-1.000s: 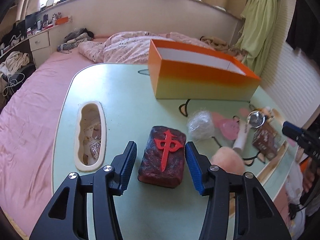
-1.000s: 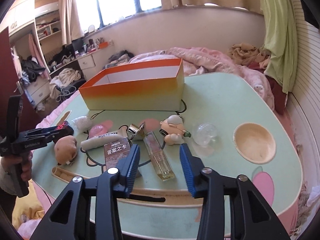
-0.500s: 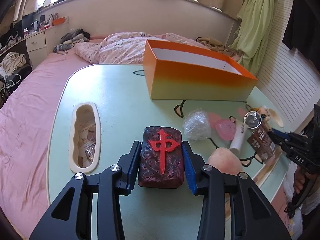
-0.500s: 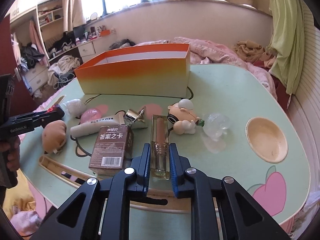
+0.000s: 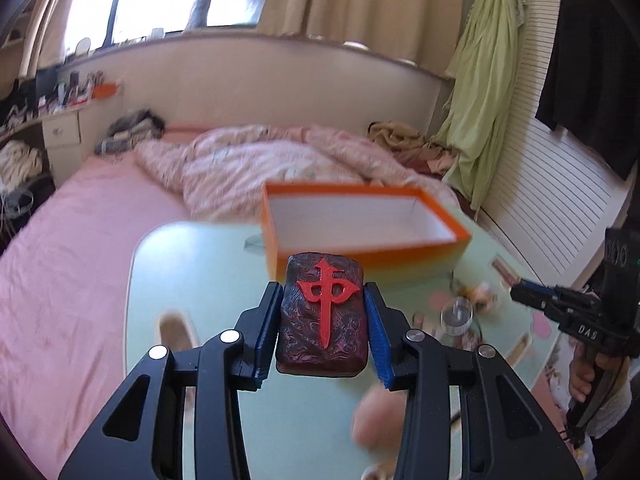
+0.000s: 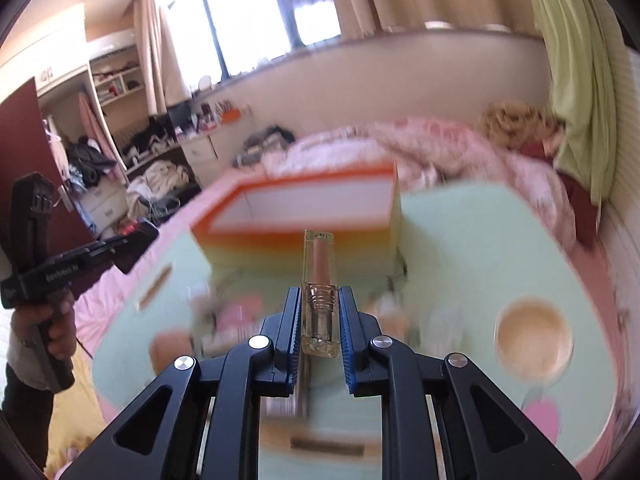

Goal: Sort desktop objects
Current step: 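Grasp and lift the red tile with left while right grasps the glass bottle, then lower the bottle into the box and open right while left holds the tile above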

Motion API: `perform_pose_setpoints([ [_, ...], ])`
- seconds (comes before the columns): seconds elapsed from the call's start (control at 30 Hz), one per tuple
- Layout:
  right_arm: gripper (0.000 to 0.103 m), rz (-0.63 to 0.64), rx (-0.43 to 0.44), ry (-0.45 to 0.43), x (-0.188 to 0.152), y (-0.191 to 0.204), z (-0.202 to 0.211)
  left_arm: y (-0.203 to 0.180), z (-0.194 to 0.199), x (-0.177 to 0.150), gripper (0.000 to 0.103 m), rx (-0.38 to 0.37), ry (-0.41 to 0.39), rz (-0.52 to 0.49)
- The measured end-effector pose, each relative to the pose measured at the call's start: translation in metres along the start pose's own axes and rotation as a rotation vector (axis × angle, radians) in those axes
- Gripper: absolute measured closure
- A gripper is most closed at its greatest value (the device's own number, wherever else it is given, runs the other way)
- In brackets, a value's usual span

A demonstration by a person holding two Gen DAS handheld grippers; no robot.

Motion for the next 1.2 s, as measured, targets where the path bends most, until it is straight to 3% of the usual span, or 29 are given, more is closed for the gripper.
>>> perform_pose_setpoints([
  [0.13,0.086,0.05,-0.011,-0.005,0.049,0.006,-0.036,-0.01,-0.033,0.038,0.061,-0.053,0.009,0.017],
  [0.23,0.086,0.059,-0.014,0.032,0.064,0.008,-0.076,-0.019,-0.064,0.049,0.061,-0.054,0.034,-0.011],
  [0.37,0.086,0.035,-0.033,0.108,0.056,0.002,-0.113,-0.019,-0.11,0.034,0.061,-0.05,0.13,0.011],
  [0.53,0.086,0.023,-0.057,0.183,0.034,-0.011,-0.143,-0.007,-0.132,0.007,0.061,-0.026,0.207,0.063],
  [1.2,0.087,0.043,-0.078,0.152,0.031,-0.024,-0.144,-0.012,-0.136,0.0,0.062,0.016,0.205,0.032],
])
Point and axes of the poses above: each gripper's, at about its wrist camera, not at the fingertips, and z roughly against the way its jaws point, y to its left, x to its top, the point moved 4 cm from there along -z, roughly the way its jaws point, and after that the axes turned 11 degrees about -y, right-handed, at the moved point
